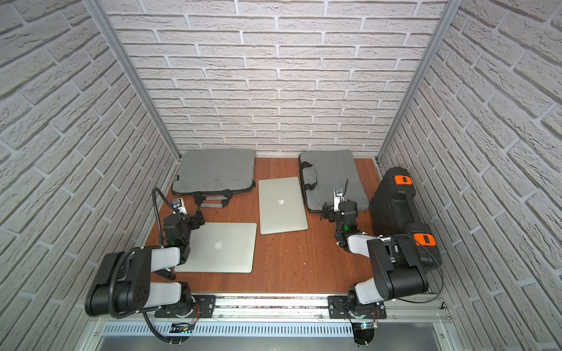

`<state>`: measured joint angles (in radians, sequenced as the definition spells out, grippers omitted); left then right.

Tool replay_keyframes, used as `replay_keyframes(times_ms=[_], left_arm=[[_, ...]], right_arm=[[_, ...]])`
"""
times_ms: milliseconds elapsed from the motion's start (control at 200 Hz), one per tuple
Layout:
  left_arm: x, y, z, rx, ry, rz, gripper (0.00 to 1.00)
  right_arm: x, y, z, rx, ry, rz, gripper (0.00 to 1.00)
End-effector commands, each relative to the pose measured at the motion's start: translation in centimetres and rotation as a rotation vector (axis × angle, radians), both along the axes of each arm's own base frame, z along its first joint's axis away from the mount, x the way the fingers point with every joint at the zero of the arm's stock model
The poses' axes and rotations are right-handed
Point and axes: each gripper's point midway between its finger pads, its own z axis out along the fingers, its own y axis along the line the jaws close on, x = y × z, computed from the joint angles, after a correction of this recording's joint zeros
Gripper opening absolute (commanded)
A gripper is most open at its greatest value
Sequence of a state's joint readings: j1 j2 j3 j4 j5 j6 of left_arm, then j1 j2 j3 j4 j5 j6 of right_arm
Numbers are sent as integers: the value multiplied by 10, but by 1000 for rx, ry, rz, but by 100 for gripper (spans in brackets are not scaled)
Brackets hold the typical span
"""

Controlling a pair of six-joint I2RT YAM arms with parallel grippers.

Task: Open the zippered laptop bag and take out the laptop
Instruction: Reset both arms

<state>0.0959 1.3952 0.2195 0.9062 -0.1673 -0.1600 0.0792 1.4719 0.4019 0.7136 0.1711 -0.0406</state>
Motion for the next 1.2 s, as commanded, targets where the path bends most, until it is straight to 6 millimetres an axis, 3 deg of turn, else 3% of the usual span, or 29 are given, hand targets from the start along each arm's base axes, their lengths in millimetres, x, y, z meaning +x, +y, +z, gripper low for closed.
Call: replay_keyframes(times_ms=[0,75,270,605,745,895,1195], left_arm=[[21,-6,27,-8,-139,-48,98],[27,-9,18,-9,-119,-75,98],[42,-10,5,-22,-41,-89,98],[46,-12,5,-5,-19,-83,98],[45,-11,5,-1,-19,-81,98],[46,-13,5,5,-13,-83,98],[47,-14,5,19,-6,-82,98]], right_arm=[[2,5,20,59,-126,33,100],[-1,7,11,66,-137,48,100],[-1,4,12,78,-147,42,100],[4,10,12,124,-132,109,100],[-1,-8,13,120,-160,-1,100],[-28,-30,17,126,-272,-126,100],[-33,-28,20,128,-305,-112,100]])
